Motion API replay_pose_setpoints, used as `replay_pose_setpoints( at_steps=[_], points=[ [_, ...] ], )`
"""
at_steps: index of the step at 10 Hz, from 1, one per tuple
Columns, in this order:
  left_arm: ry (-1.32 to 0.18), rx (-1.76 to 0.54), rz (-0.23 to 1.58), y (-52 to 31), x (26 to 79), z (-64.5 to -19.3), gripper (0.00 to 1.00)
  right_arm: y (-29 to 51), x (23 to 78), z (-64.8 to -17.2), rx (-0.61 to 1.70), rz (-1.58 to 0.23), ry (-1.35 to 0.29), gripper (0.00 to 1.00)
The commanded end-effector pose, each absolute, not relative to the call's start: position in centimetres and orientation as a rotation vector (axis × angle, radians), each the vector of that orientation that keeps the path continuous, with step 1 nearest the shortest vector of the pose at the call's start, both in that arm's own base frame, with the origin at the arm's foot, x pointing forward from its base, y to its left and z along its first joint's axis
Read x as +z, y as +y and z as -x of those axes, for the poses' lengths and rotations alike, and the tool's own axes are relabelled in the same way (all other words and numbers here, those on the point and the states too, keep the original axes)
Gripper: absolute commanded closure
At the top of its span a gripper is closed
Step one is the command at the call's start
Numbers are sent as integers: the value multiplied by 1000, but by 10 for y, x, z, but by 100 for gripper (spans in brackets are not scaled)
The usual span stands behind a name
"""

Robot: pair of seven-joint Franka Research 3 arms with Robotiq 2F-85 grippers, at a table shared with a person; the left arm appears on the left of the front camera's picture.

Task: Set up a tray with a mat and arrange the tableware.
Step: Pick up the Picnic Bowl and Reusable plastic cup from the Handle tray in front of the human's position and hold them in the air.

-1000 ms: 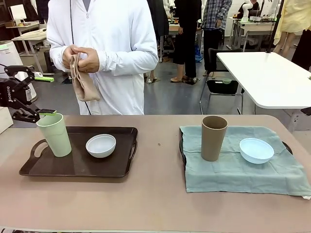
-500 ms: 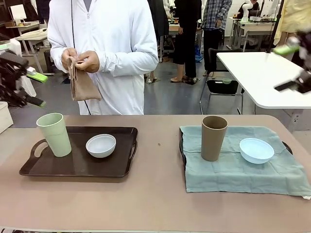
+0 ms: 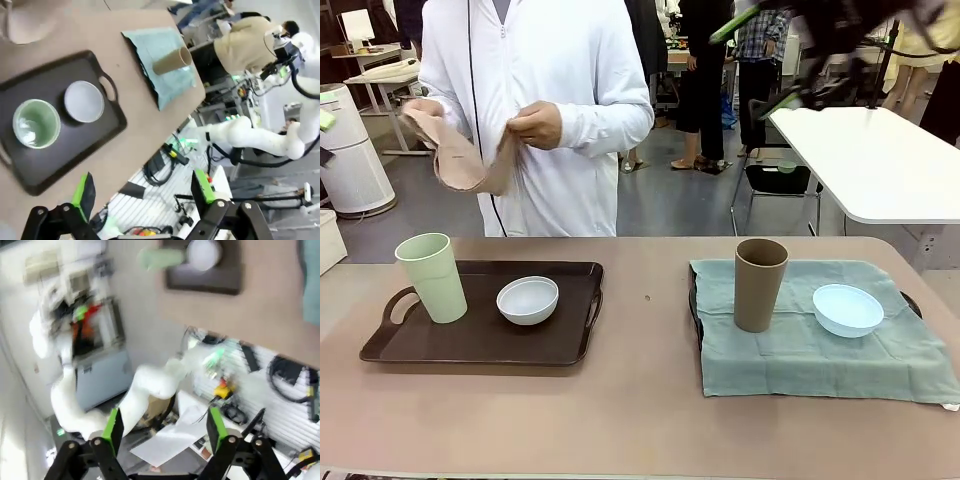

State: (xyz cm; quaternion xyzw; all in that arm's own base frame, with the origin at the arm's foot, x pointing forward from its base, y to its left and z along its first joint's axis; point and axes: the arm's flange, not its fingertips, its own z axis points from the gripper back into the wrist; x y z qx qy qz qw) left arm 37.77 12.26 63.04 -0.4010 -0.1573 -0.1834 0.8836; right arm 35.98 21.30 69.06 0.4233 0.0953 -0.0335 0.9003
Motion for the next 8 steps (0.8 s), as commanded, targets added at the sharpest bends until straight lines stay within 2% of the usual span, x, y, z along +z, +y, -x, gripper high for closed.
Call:
replay_pose_setpoints(
  at_steps=[1,2,3,4,7,8],
  points=[
    [-427,-315,670,143,649,-377,0,265,684,-396,-170,-631,162,12],
    [-487,-250,582,146,656,-380,0,294,677,-407,-174,-568,103,12],
    [-387,-354,775,141,646,-376,0,299,678,-398,-40,-667,132,12],
    [-387,-354,775,141,646,-376,0,278,676,-386,-123,-675,114,12],
    [-408,-349,739,143,648,-379,0,296,672,-395,-90,-655,105,12],
    [-521,-630,675,135,635,-398,0,308,665,-403,-63,-568,135,12]
  ],
)
